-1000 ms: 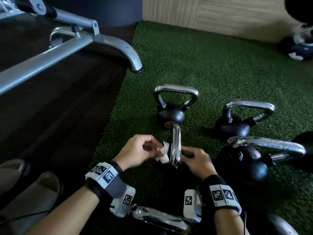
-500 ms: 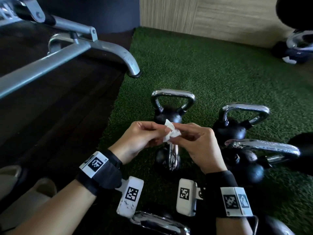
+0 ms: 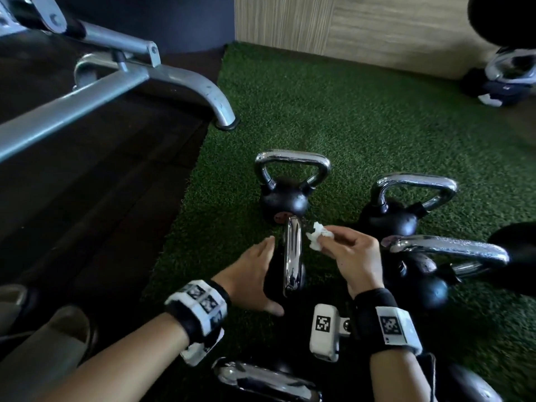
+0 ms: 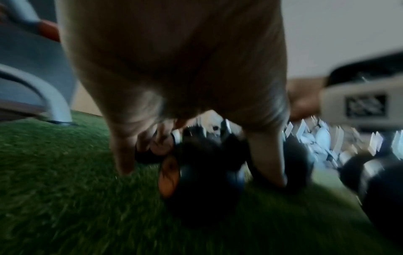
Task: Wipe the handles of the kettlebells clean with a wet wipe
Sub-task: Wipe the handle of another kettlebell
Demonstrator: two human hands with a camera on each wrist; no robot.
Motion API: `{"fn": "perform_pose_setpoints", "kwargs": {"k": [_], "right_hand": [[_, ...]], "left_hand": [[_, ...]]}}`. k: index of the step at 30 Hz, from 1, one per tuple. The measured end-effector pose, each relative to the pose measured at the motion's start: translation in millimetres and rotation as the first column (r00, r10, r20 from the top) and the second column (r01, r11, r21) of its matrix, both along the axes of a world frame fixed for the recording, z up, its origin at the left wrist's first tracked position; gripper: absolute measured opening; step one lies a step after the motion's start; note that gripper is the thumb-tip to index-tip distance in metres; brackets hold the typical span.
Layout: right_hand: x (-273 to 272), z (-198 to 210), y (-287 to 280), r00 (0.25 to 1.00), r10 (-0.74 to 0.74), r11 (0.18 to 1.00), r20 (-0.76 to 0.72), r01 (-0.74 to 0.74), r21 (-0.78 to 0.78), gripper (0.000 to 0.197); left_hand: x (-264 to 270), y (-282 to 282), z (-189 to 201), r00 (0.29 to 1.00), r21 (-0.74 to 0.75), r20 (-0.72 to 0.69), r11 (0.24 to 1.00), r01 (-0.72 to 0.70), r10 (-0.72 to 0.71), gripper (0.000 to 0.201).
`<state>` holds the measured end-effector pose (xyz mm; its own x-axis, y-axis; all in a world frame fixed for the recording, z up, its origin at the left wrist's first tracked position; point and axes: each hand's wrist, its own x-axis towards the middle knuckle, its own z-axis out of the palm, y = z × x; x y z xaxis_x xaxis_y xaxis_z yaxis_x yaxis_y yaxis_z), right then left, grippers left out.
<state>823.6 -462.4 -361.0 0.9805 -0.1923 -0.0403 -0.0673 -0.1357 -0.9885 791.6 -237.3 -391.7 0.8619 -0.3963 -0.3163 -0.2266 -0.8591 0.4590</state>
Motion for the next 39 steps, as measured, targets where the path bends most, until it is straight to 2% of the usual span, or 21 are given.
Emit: {"fn": "perform_pose_setpoints", "kwargs": {"k": [1,3,5,7,10,12,14,16,19,25,29,31,33,35,39], "right_hand": [[1,-9,2,0.999,-0.008,1.000,-0.038,0.007,-0.018,0.020],[4,-22,9,0.996,-0.007,1.000,-0.094,0.005,-0.021,0.020],[8,-34,17,0.992,0.011,0.999,-0.126,-0.015,-0.033,0.024],[9,-39,24,0.991,0.034,0.997,-0.130,-0.043,-0.068,0.030],[13,-42,30,0.989,0.009,0.990,-0.146,-0.029,-0.135,0.022],[13,-41,35,0.985,-0.005,0.991,-0.170,-0.018,-0.131,0.015],[13,-38,37,0.991,-0.007,0.973,-0.131,-0.023,-0.231,0.015],[13,-28,37,0.998,-0.013,0.944,-0.066,-0.010,-0.330,0.017],[14,-20,39,0.999,-0.028,0.963,0.020,0.033,-0.269,0.020],[15,-17,35,0.999,0.035,0.963,-0.017,-0.039,-0.266,0.025],[11,-3,36,0.983,0.069,0.950,0.169,-0.013,-0.313,0.030],[1,4,37,0.941,0.149,0.928,0.304,-0.026,-0.373,0.032],[-6,7,36,0.893,0.242,0.894,0.379,-0.053,-0.446,0.033],[-2,7,34,0.884,0.278,0.882,0.376,-0.081,-0.463,0.032],[9,13,29,0.913,0.265,0.900,0.311,-0.118,-0.419,0.031]], "left_hand": [[-4,-9,-9,0.999,0.001,0.035,1.000,0.023,-0.023,0.154],[-7,-27,-24,0.996,-0.042,0.077,0.998,-0.042,0.045,0.152],[-6,-36,-33,0.979,-0.066,0.150,0.989,-0.131,0.139,0.135],[-5,-37,-36,0.964,-0.160,0.196,0.976,-0.150,0.180,0.116],[-5,-25,-20,0.972,-0.385,0.121,0.912,-0.139,0.199,0.090],[-6,-18,-9,0.979,-0.469,0.086,0.874,-0.126,0.187,0.086],[-9,-17,-2,0.982,-0.431,0.055,0.891,-0.141,0.182,0.090],[-8,-18,-5,0.984,-0.459,0.061,0.880,-0.120,0.166,0.088],[-9,-19,-3,0.982,-0.445,0.074,0.887,-0.125,0.176,0.085],[-8,-20,-2,0.976,-0.438,0.139,0.894,-0.092,0.169,0.079],[-5,-21,-7,0.974,-0.461,0.128,0.880,-0.109,0.188,0.070],[-5,-19,-9,0.979,-0.492,0.077,0.861,-0.127,0.189,0.063],[-4,-16,-10,0.981,-0.491,0.038,0.858,-0.149,0.191,0.063],[-3,-15,-8,0.982,-0.477,0.013,0.865,-0.159,0.188,0.069],[3,-19,-3,0.984,-0.413,0.001,0.896,-0.160,0.176,0.062]]}}
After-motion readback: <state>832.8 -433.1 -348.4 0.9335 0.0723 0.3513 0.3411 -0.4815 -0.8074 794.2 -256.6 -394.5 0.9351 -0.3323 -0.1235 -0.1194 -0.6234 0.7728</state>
